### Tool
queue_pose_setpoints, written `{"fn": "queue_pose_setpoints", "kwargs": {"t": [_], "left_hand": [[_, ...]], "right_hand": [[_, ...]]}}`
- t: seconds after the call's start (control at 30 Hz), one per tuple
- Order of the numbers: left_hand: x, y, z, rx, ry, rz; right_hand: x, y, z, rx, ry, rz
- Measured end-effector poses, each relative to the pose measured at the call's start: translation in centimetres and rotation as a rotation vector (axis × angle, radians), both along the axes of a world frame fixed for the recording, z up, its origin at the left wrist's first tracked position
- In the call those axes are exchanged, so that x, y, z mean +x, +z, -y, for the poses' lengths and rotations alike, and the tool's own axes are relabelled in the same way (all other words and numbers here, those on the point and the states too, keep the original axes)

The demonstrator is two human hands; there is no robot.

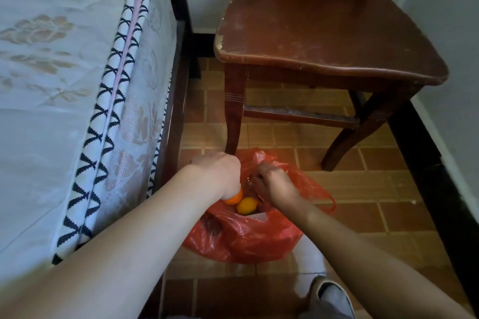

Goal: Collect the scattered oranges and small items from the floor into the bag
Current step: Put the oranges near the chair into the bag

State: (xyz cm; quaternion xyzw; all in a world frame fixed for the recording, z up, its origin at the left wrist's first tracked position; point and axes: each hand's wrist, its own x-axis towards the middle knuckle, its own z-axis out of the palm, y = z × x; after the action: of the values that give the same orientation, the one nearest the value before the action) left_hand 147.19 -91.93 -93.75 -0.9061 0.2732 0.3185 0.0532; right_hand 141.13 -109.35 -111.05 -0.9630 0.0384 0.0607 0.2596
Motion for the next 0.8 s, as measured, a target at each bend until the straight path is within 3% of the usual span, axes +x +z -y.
{"fn": "queue_pose_setpoints", "kwargs": {"t": [0.23, 0.67, 0.8], "left_hand": [[0.1, -1.0, 0.1, 0.099, -0.015, 0.000], [-1.0, -1.9, -0.2, 0.173, -0.054, 0.025], [-2.2, -2.9, -0.1, 0.159, -0.086, 0.109]], "right_hand": [[-3.6, -1.4, 0.8, -0.064, 0.001, -0.084], [-6.8, 0.3, 4.5, -0.114, -0.141, 0.047], [-7.3, 0.4, 4.4, -0.140, -0.147, 0.058]]}}
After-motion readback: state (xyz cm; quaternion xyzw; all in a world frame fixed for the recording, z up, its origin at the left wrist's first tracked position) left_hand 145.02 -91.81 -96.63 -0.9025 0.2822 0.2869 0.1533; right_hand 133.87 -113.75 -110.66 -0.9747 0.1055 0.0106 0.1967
